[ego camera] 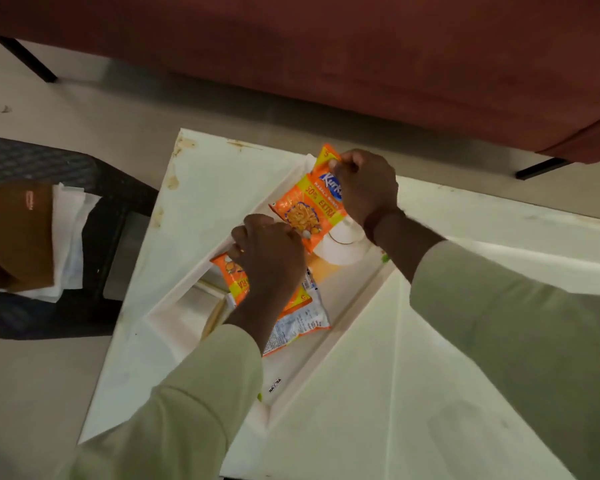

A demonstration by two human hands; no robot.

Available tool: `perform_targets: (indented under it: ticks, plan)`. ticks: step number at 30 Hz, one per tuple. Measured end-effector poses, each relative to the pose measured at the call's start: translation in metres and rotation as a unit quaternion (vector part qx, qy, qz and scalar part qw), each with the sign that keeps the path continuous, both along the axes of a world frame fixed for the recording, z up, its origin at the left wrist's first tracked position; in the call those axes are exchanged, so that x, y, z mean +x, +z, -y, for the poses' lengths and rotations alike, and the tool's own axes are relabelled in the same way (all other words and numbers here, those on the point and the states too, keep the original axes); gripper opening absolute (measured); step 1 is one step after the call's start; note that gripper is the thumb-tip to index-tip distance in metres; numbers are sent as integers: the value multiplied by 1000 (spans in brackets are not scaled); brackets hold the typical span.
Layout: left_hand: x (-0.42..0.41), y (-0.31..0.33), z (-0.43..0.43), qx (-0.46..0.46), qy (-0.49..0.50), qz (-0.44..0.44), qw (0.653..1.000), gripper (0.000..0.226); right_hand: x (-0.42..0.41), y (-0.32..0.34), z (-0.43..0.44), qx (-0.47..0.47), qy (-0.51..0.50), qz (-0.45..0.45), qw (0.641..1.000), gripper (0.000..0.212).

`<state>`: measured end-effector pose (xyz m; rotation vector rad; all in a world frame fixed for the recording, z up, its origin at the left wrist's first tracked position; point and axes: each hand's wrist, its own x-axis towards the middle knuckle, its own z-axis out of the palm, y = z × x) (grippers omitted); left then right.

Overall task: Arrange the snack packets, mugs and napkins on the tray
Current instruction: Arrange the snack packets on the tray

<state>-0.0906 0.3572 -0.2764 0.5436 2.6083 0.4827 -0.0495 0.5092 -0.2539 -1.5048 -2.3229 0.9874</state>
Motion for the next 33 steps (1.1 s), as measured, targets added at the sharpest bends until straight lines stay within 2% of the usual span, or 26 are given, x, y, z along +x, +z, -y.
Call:
perform_targets:
  ticks: [5,11,15,18,21,25,29,33]
  plan:
    - [-9,-8,-15,-50,-2,-4,999,32,-33,-18,-16,23,31,88,995,29]
    - [-18,-18,-20,-31,-5,18,999,32,-41,-41,-18,36,31,126,991,32]
    - [-28,-16,-9,-29,-71,11,997,53,-33,-31,-12,42,7,80,996,44]
    - [-41,-5,17,69,-81,-13,994,35,-6,-9,11,52,-36,-27,998,51]
    - [-58,5,42,133,-118,7,984,21,38,6,62,-17,-151,-112,982,39]
    - [-67,15,63,124,-180,23,975,19,86,9,154,-155,-283,-101,941,19]
    - [-64,13,93,101,-181,6,978,22,102,5,220,-252,-322,-69,910,4]
    - [-56,8,117,52,-230,14,972,41,88,5,244,-374,-333,-80,862,14]
